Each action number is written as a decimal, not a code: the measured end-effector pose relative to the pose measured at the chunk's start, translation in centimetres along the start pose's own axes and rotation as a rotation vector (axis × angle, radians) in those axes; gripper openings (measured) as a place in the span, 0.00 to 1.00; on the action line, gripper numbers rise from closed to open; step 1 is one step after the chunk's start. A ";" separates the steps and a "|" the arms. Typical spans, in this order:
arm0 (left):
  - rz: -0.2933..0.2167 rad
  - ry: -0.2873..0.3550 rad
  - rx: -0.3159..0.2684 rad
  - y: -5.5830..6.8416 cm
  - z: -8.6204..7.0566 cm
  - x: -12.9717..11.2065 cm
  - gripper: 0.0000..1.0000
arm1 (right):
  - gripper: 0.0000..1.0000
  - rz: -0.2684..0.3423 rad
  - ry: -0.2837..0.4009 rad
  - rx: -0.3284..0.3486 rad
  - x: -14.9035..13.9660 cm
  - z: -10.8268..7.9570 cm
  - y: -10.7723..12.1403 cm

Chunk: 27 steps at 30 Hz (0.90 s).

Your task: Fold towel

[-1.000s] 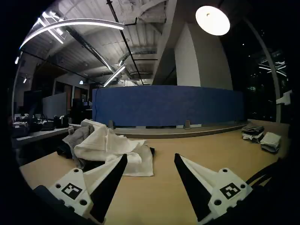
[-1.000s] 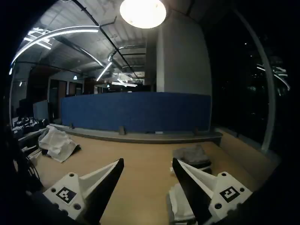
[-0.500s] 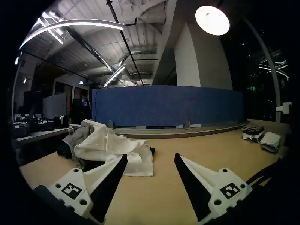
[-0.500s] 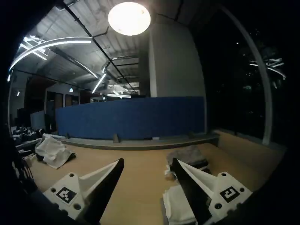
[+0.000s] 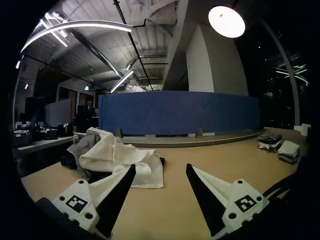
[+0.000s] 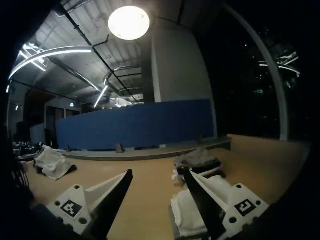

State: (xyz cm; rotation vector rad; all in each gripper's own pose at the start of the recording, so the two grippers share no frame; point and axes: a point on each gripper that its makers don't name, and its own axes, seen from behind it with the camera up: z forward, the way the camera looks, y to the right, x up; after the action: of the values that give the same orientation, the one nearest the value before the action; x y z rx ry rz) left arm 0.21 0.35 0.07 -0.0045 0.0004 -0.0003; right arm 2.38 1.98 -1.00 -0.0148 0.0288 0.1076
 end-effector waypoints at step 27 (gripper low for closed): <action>0.000 0.000 0.000 -0.1 0.0 -0.1 0.93 | 1.00 -0.016 -0.009 0.033 -1.9 0.9 -1.5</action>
State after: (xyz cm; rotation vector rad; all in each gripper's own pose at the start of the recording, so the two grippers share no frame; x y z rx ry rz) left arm 0.16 0.24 0.08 -0.0042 0.0004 -0.0005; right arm 0.68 0.34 -0.04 0.0182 0.0212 0.0908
